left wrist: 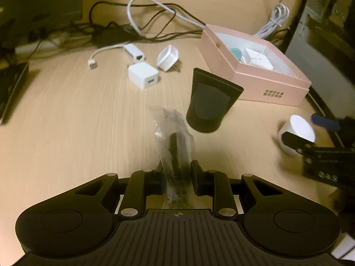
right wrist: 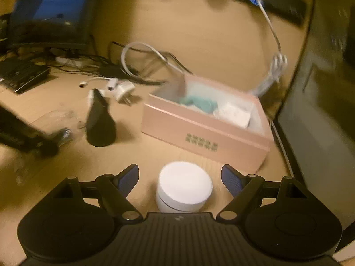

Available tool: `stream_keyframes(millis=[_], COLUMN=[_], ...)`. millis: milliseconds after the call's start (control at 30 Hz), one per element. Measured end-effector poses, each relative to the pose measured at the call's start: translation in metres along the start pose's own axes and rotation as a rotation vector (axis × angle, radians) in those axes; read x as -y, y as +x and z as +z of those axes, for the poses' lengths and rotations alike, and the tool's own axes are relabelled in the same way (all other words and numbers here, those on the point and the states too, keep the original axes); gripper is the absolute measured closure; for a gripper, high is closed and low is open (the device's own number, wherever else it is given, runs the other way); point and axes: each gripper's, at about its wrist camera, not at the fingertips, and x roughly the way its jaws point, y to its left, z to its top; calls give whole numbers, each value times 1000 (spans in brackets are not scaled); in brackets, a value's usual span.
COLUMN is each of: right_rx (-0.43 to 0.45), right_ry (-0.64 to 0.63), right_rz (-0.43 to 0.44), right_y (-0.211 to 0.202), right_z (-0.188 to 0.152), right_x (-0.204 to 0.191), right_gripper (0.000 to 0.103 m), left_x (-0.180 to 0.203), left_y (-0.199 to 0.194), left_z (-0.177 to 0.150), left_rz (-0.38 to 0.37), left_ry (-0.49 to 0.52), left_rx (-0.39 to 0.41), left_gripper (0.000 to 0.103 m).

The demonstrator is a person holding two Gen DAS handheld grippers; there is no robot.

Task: Organize rigid objects
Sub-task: 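Carry the bag and jar over the pink box and release both into it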

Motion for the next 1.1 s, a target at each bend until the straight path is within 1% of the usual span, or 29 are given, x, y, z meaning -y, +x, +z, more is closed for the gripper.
stream_keyframes(millis=[100,133,167,267,300,367,467,500,567,600,667,700,733,800,833,900,967,1000,1067,1100], right_rx=[-51,-68,-84,-118,-121,-116,-92,-80,-52,-37,-6,9,22,51,64,85,93,87,67,52], right_ry=[70,88,98,103,96,84,67,65,62,63,72,80,86,91,88,79,74,74,78,84], right_rz=[18,31,41,66,73,87,94,89,69,56,34,26,20,11,2,-20,-32,-37,-44,-46], right_y=[9,11,14,13,11,1,-20,-26,-40,-46,-57,-61,-65,-72,-75,-79,-81,-80,-74,-70], right_z=[0,0,0,0,0,0,1,1,4,5,10,13,16,23,27,31,33,32,31,30], right_x=[11,14,15,17,17,18,23,26,33,35,40,42,44,46,47,46,46,46,48,49], right_gripper=[23,30,48,48,48,48,48,48,48,48,48,48,48,48,48,48,48,48,48,48], left_x=[-3,-4,-3,4,6,14,31,36,46,54,68,75,82,96,102,106,101,99,94,89], left_y=[-4,-5,-6,-9,-10,-15,-29,-34,-45,-50,-57,-58,-60,-59,-54,-35,-13,-6,2,2], left_z=[-3,-5,-7,-13,-14,-18,-13,-7,16,32,66,83,106,140,159,185,195,192,186,182], left_rz=[-22,-25,-24,-26,-50,-120,-202,-229,-302,-331,-359,-364,-366,-362,-361,-364,-362,-341,-279,-262], left_ry=[-8,1,9,49,65,95,146,150,150,163,200,206,205,197,174,95,20,4,18,19], left_rx=[-10,-4,3,13,8,1,31,48,104,142,215,250,299,366,379,366,370,376,378,378], left_gripper=[78,79,79,79,79,80,80,80,80,80,80,80,80,79,79,79,79,79,79,79])
